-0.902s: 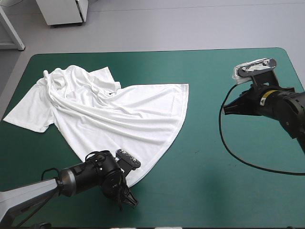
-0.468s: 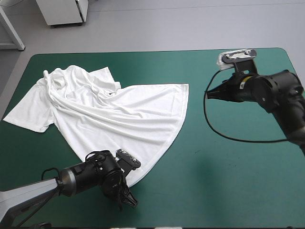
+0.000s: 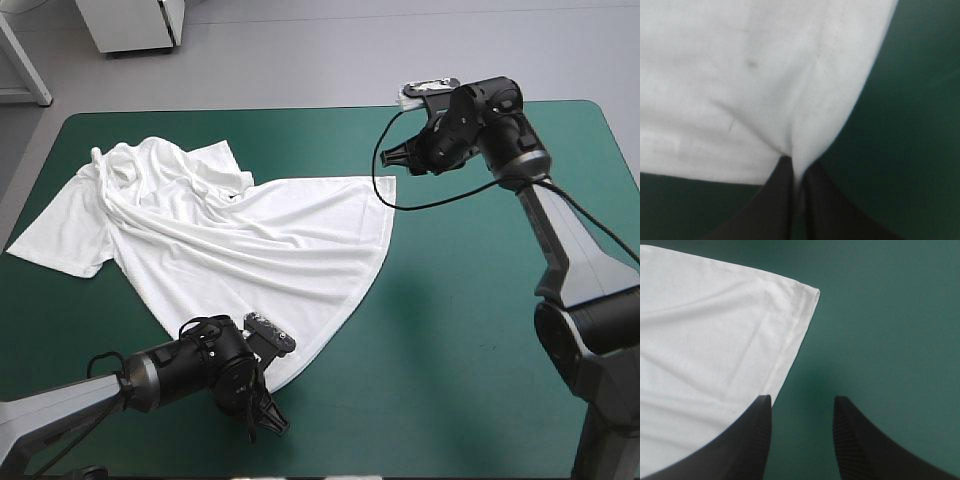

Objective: Fold the cloth

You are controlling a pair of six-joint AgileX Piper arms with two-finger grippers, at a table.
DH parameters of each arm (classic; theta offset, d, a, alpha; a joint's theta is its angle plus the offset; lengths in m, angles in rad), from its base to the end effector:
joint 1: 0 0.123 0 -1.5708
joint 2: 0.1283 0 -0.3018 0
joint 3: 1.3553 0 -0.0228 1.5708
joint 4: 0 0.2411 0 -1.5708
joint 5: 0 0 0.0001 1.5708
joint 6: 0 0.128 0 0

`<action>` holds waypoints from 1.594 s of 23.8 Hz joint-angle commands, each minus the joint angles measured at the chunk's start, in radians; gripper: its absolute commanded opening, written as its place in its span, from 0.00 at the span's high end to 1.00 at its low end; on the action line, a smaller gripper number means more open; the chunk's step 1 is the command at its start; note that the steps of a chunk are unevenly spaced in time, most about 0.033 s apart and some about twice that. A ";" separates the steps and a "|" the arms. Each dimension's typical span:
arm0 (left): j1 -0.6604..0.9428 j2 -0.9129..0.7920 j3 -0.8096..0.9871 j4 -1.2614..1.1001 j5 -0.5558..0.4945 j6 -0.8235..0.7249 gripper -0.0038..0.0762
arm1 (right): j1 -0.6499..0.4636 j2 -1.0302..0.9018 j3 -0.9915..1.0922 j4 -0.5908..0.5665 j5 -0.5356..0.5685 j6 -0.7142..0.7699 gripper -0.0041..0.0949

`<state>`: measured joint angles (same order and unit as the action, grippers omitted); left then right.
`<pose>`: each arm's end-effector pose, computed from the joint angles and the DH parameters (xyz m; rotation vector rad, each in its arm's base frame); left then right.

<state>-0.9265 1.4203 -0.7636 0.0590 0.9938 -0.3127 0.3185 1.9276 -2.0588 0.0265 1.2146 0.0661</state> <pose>0.1310 -0.1638 0.1861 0.9857 2.9457 0.0559 0.4175 0.1410 0.3570 -0.3219 2.5567 0.1804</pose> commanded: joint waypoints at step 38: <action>-0.001 0.029 0.020 -0.036 -0.178 -0.021 0.96 | 0.115 0.450 -0.249 0.021 0.003 0.007 0.98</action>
<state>-0.9265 1.4203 -0.7636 0.0521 0.9878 -0.3214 0.4276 2.4064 -2.3056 0.0273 1.1992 0.0622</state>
